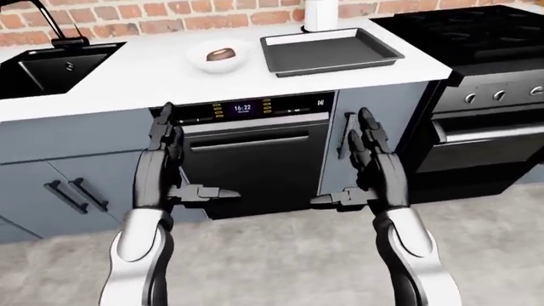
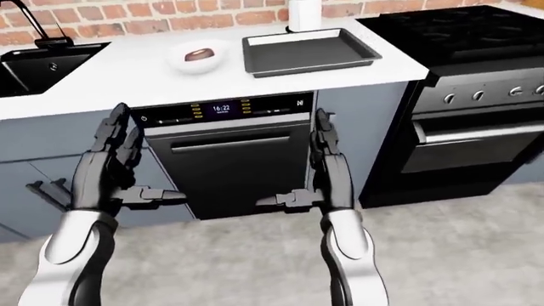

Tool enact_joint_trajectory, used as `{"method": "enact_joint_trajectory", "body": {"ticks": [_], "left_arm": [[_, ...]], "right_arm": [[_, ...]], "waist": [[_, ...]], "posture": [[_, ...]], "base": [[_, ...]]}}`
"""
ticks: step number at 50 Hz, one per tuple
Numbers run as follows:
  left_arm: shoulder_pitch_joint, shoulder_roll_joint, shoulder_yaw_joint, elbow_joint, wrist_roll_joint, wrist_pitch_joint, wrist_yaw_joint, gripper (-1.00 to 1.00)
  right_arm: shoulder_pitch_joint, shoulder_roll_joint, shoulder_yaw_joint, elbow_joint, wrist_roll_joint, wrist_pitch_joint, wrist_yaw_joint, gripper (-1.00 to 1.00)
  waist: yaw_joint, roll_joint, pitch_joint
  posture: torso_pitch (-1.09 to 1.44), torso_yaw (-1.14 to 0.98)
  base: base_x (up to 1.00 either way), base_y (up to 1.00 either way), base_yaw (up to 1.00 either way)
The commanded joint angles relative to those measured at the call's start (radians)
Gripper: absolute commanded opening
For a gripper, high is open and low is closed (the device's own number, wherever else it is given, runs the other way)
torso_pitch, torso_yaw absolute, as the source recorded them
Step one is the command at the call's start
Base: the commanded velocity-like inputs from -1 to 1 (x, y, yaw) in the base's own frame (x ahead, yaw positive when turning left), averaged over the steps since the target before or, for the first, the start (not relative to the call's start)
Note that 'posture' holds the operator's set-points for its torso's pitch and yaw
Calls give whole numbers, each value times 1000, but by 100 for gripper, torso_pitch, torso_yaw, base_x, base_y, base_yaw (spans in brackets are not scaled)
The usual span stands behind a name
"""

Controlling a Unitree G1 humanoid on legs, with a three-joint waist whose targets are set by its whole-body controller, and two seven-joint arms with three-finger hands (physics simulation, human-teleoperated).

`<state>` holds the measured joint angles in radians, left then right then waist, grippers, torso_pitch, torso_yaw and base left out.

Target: Pick up the bowl with donut and place it on the tray. Pick up the cupcake and place it on the tray.

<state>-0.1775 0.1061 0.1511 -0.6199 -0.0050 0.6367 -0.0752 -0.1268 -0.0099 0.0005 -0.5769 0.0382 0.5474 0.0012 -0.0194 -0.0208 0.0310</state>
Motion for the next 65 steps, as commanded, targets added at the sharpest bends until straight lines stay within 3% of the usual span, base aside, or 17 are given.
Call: {"method": "enact_joint_trajectory", "body": {"ticks": [1,12,16,18,19,22,31,36,38,40,46,48,51,52,55,58,65], "left_arm": [[-27,17,27,-50,-2,10,6,100],[-50,48,74,-106,-34,75,5,100],[-63,58,83,-128,-42,109,6,100],[-73,66,91,-144,-49,130,6,100],[-74,68,92,-147,-51,133,6,100],[-89,77,96,-167,-56,163,6,100],[-92,83,107,-179,-68,172,8,100],[-95,86,109,-190,-74,187,12,100],[-95,88,112,-190,-76,185,10,100],[-95,89,114,-194,-77,187,12,100],[-88,92,126,-211,-85,197,9,100],[-86,94,134,-218,-91,203,7,100],[-81,97,145,-212,-97,193,4,100],[-80,98,148,-208,-98,187,4,100],[-79,101,151,-211,-101,189,5,100],[-78,102,151,-216,-103,194,6,100],[-80,104,151,-212,-104,192,8,100]], "right_arm": [[-25,3,14,-54,6,-13,2,100],[-55,3,25,-163,-4,79,2,100],[-67,2,22,-180,-1,100,-1,100],[-84,1,23,-204,-1,131,-4,100],[-88,1,22,-210,0,137,-4,100],[-96,-1,16,-224,5,152,-5,100],[-103,-8,8,-274,21,190,-9,100],[-92,-6,8,-272,28,173,-10,100],[-96,-7,5,-277,31,180,-11,100],[-103,-10,4,-285,31,193,-13,100],[-126,-11,13,-310,28,229,-22,100],[-130,-10,18,-309,25,232,-23,100],[-136,-9,20,-303,21,229,-21,100],[-137,-9,20,-301,19,228,-20,100],[-137,-8,23,-300,17,226,-20,100],[-138,-7,24,-297,15,223,-19,100],[-140,-5,27,-289,10,220,-17,100]], "waist": [[5,-7,-20],[17,16,-18],[15,48,-17],[13,86,-25],[17,59,-26],[23,92,-11],[26,43,-13],[29,-38,-27],[21,-10,-16],[22,-17,-15],[20,25,0],[15,53,-2],[11,128,-13],[22,81,-8],[21,61,3],[21,-20,12],[5,-15,-10]], "posture": [[0,0],[0,0],[0,0],[0,0],[0,0],[0,0],[0,0],[0,0],[0,0],[0,0],[0,0],[0,0],[0,0],[0,0],[0,0],[0,0],[0,0]], "base": [[1,0,0],[6,0,0],[8,0,0],[7,0,0],[8,0,0],[7,0,0],[8,0,0],[8,0,0],[7,0,0],[7,0,0],[9,0,0],[12,0,0],[14,3,0],[15,17,0],[17,26,0],[20,38,0],[22,44,0]]}}
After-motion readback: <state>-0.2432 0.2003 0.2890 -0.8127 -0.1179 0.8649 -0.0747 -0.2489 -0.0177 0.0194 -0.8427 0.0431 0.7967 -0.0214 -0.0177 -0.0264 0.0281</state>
